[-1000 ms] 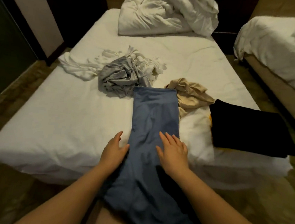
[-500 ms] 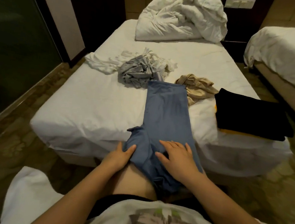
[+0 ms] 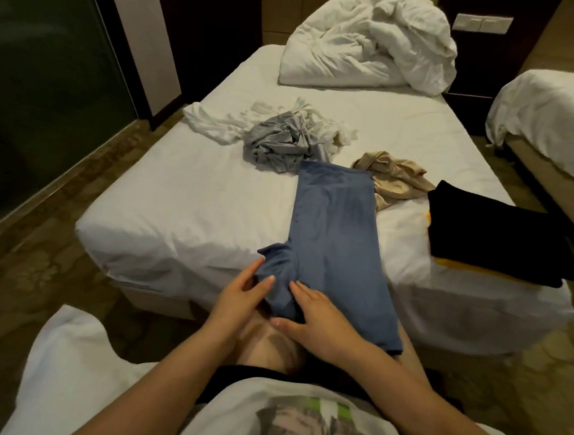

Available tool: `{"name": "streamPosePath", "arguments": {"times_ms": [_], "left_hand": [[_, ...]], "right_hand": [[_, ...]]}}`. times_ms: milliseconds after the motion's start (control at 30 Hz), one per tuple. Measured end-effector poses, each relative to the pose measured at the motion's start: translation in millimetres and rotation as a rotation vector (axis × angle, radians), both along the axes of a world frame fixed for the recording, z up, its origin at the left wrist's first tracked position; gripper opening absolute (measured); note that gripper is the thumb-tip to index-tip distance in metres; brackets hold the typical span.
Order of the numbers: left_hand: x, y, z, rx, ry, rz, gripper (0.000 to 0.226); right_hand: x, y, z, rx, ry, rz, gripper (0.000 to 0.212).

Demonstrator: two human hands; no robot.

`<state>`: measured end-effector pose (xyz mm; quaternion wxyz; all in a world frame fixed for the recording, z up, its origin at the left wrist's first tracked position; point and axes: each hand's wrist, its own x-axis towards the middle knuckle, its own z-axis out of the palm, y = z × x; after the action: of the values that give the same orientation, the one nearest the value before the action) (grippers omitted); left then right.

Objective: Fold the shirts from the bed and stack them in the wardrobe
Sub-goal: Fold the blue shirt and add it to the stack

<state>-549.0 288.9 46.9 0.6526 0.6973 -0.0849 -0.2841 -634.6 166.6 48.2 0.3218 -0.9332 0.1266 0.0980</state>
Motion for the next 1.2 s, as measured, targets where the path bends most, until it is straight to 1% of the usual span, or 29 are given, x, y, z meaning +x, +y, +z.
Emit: {"name": "streamPosePath", "arguments": {"times_ms": [67, 133, 167, 233, 300, 367, 433, 467, 500, 600, 633, 667, 700, 733, 767, 833, 900, 933, 967, 1033, 1100, 1133, 1200], "left_hand": [[-2.7, -10.8, -3.1, 0.053, -0.085, -0.027, 0.059], [-5.0, -16.7, -8.8, 0.216, -0.210, -0.002, 0.067], [-4.7, -17.2, -11.8, 0.275, -0.240, 0.034, 0.071], [-1.4, -16.2, -16.7, 0.319, -0.234, 0.101, 0.076], [0.5, -15.6, -18.9, 0.313, -0.246, 0.140, 0.080], [-1.3, -15.5, -17.4, 0.325, -0.368, 0.126, 0.087], [-4.8, -13.6, -14.4, 0.356, -0.557, -0.005, 0.090], [-5.3, -11.6, -15.6, 0.378, -0.647, -0.115, 0.091], [-4.6, -8.9, -16.4, 0.383, -0.697, -0.222, 0.093], [2.3, 0.9, -20.4, 0.358, -0.704, -0.465, 0.093], [4.7, 3.9, -21.3, 0.361, -0.700, -0.513, 0.091], [6.3, 5.6, -20.2, 0.360, -0.687, -0.541, 0.089], [7.6, 7.9, -21.7, 0.358, -0.660, -0.542, 0.089], [8.5, 9.4, -23.1, 0.350, -0.637, -0.537, 0.090], [8.8, 10.5, -24.4, 0.329, -0.600, -0.519, 0.090], [8.2, 12.2, -26.1, 0.263, -0.513, -0.481, 0.090], [6.5, 12.3, -24.0, 0.205, -0.440, -0.458, 0.090], [5.8, 12.0, -22.5, 0.193, -0.420, -0.452, 0.089], [5.1, 12.0, -21.5, 0.189, -0.405, -0.450, 0.089], [4.7, 12.5, -22.1, 0.184, -0.390, -0.444, 0.090], [5.5, 14.3, -24.5, 0.186, -0.362, -0.417, 0.093], [6.3, 15.3, -24.8, 0.188, -0.351, -0.401, 0.094], [6.8, 16.6, -24.0, 0.193, -0.328, -0.401, 0.095]], "right_hand": [[3.2, 0.4, -2.1, 0.057, -0.043, -0.031, 0.077], [4.2, 0.5, -3.0, 0.136, -0.080, -0.095, 0.072], [4.1, 0.4, -3.7, 0.181, -0.081, -0.135, 0.070], [3.4, -0.1, -5.4, 0.279, -0.090, -0.217, 0.071], [3.7, -2.8, -9.6, 0.403, -0.133, -0.322, 0.073], [3.3, -5.6, -9.1, 0.574, -0.173, -0.465, 0.062], [1.9, -9.9, -7.7, 0.666, -0.193, -0.570, 0.056], [1.3, -12.6, -6.9, 0.701, -0.201, -0.611, 0.053], [1.3, -14.9, -6.5, 0.764, -0.215, -0.655, 0.050], [1.4, -19.4, -1.4, 1.077, -0.260, -0.790, 0.048], [2.1, -20.9, 0.4, 1.139, -0.265, -0.820, 0.049], [3.1, -22.8, 1.1, 1.159, -0.263, -0.827, 0.048], [4.0, -23.3, 1.7, 1.142, -0.250, -0.816, 0.049], [5.0, -23.5, 2.2, 1.070, -0.221, -0.785, 0.050], [6.3, -23.2, 2.8, 0.940, -0.176, -0.732, 0.052], [11.7, -20.5, 6.0, 0.589, -0.083, -0.540, 0.056], [24.0, -17.7, 8.7, 0.265, -0.084, -0.329, 0.053], [31.8, -15.3, 10.5, 0.153, -0.111, -0.243, 0.048], [40.4, -12.9, 12.8, 0.078, -0.142, -0.176, 0.041], [57.1, -9.6, 18.9, 0.020, -0.179, -0.117, 0.029], [70.6, -8.6, 24.6, -0.016, -0.174, -0.072, 0.026], [76.4, -9.3, 27.0, -0.052, -0.147, -0.018, 0.026], [83.6, -8.0, 32.1, -0.125, -0.028, 0.133, 0.024]]}}
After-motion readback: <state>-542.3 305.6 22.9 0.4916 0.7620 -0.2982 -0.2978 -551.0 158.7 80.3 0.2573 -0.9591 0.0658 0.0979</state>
